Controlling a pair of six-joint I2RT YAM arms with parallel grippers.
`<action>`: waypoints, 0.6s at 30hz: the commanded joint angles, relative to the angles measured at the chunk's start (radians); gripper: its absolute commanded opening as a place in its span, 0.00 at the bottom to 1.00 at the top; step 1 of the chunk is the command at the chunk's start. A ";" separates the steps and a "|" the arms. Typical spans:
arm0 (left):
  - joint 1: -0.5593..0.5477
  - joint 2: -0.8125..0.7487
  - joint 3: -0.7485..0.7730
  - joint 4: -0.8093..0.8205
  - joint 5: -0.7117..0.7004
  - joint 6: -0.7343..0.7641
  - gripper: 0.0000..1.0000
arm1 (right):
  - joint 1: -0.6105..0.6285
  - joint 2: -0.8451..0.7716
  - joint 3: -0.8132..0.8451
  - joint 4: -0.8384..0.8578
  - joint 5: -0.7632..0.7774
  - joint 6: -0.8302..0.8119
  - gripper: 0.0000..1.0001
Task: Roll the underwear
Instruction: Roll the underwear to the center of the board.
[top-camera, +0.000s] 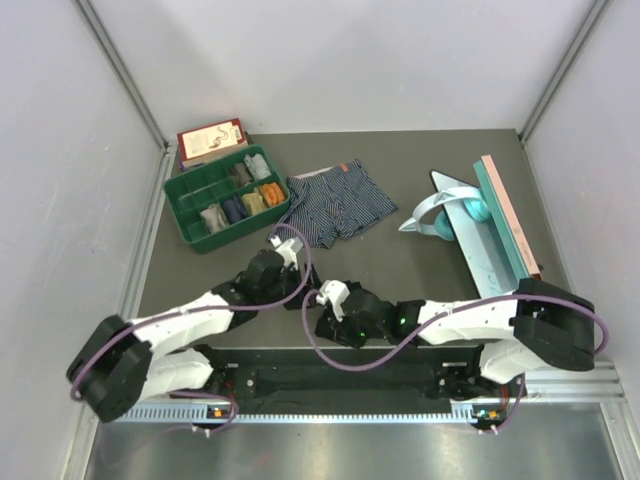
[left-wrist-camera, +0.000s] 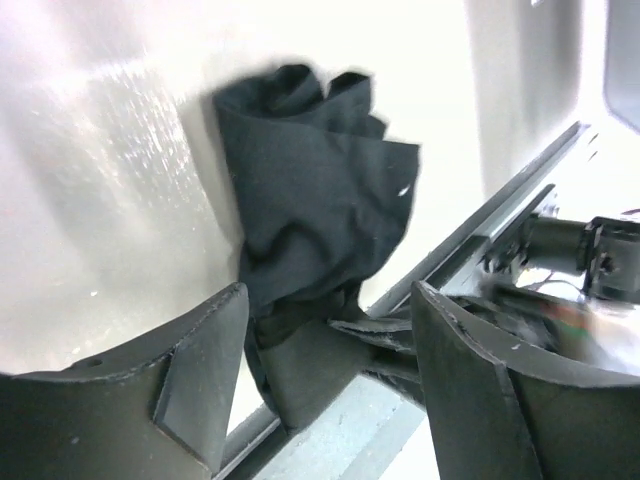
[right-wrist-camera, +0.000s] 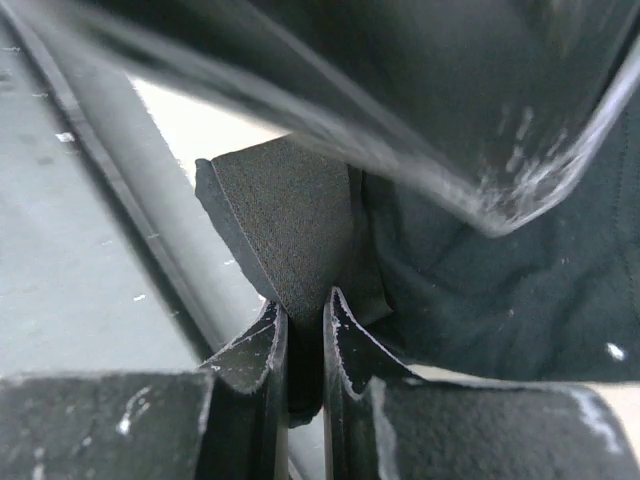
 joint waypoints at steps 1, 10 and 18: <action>0.006 -0.137 -0.054 -0.040 -0.109 0.030 0.70 | -0.094 -0.014 0.034 -0.040 -0.315 0.084 0.00; -0.023 -0.235 -0.181 0.209 -0.059 0.079 0.70 | -0.308 0.093 0.100 -0.042 -0.665 0.129 0.00; -0.113 -0.201 -0.224 0.377 -0.103 0.069 0.71 | -0.433 0.185 0.142 -0.117 -0.770 0.121 0.00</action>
